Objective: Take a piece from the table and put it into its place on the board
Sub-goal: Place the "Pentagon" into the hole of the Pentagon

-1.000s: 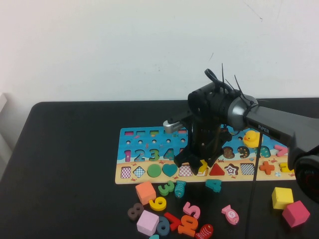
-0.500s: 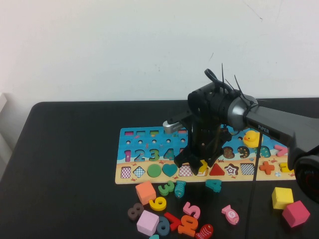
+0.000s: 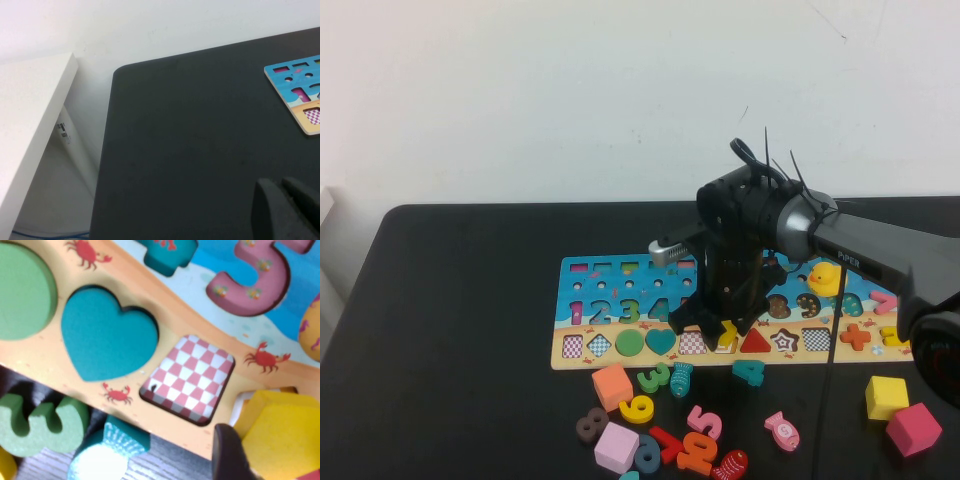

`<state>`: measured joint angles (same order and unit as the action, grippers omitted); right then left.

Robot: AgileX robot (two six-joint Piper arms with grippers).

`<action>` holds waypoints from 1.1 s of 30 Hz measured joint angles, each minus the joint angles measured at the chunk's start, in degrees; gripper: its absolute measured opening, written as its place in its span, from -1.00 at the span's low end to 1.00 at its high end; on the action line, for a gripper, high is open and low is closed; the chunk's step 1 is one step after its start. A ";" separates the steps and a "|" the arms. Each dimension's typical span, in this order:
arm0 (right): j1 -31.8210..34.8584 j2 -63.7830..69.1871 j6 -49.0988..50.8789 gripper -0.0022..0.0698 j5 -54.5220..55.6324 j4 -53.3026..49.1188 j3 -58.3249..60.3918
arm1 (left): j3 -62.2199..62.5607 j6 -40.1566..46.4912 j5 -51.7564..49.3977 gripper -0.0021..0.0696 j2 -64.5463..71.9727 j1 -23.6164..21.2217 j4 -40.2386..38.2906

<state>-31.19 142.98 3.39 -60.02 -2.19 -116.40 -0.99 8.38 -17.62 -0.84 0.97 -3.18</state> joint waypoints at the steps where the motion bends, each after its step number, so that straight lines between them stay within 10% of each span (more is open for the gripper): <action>1: 0.00 0.00 0.13 0.10 0.12 0.00 0.00 | 0.00 0.00 0.00 -0.95 0.00 0.00 0.00; 33: 0.00 1.30 3.17 0.11 -0.58 0.13 -0.52 | 0.00 0.00 0.00 -0.95 0.00 0.00 0.00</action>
<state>-31.19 144.27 6.56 -60.60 -2.06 -116.92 -0.99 8.38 -17.62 -0.84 0.97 -3.18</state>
